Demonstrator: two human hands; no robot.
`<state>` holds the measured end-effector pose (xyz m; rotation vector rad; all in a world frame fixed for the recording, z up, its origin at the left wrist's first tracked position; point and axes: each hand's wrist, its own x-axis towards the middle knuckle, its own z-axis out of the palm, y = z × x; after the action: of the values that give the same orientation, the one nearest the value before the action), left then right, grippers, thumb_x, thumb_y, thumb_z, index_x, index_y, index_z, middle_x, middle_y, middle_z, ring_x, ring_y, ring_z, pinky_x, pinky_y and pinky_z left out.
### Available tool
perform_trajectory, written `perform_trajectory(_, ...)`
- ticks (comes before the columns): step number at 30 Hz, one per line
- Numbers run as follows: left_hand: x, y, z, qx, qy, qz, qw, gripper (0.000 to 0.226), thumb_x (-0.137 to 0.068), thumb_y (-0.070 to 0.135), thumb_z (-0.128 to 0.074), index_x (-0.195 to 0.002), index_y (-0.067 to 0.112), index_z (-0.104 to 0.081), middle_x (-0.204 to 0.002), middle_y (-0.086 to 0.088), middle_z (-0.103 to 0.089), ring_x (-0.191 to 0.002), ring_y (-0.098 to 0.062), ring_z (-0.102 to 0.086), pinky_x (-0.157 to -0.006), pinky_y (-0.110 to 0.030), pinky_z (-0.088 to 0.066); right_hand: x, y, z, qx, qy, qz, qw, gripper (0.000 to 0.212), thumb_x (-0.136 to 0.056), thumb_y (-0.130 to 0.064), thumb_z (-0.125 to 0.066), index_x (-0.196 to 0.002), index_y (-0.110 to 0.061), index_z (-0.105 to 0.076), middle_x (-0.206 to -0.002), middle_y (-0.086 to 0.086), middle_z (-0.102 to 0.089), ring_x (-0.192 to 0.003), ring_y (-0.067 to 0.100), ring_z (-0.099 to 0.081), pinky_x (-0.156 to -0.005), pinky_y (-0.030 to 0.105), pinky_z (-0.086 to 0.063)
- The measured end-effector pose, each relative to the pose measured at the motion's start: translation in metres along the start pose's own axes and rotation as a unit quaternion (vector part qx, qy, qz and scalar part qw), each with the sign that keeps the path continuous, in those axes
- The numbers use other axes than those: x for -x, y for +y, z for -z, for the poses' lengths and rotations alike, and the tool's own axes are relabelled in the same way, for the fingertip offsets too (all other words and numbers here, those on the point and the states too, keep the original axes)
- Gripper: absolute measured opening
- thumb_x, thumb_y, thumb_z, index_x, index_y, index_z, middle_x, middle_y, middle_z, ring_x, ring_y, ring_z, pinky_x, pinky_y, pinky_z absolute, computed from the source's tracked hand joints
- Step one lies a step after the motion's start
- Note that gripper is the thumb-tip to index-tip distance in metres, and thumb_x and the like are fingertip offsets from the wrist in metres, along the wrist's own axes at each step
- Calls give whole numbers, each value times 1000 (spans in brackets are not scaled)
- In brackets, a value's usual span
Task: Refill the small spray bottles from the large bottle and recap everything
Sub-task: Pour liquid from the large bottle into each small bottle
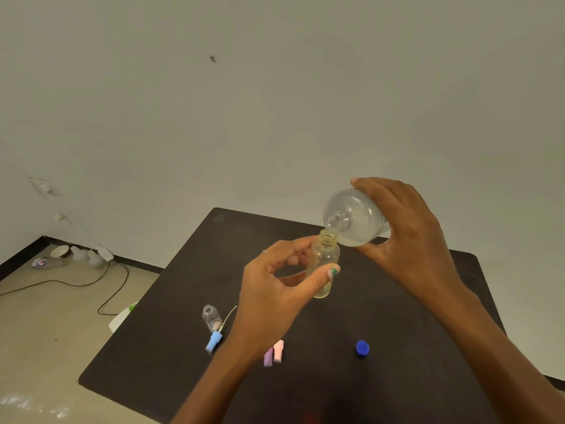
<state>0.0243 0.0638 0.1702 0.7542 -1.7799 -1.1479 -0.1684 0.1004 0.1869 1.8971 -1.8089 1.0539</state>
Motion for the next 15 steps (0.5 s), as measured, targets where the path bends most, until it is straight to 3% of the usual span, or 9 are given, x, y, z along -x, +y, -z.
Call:
perform_trajectory(10, 1, 8, 2, 1, 2, -7, 1000, 35, -70, 36, -69, -104, 33, -65, -93, 9, -69, -90, -10, -65, -69, -10, -51, -4, -4, 6, 0, 9, 17, 1000, 74, -65, -19, -85, -130, -17, -48, -125, 9, -56, -114, 28, -52, -85, 37, -48)
perform_trajectory(15, 1, 9, 3, 3, 2, -9, 1000, 37, -71, 32, -70, -107, 26, -66, -92, 7, -69, -89, -11, -65, -70, -12, -53, -7, -4, 9, 2, 10, 26, 1000, 75, -65, -19, -85, -130, -18, -47, -126, 9, -56, -114, 29, -52, -85, 39, -49)
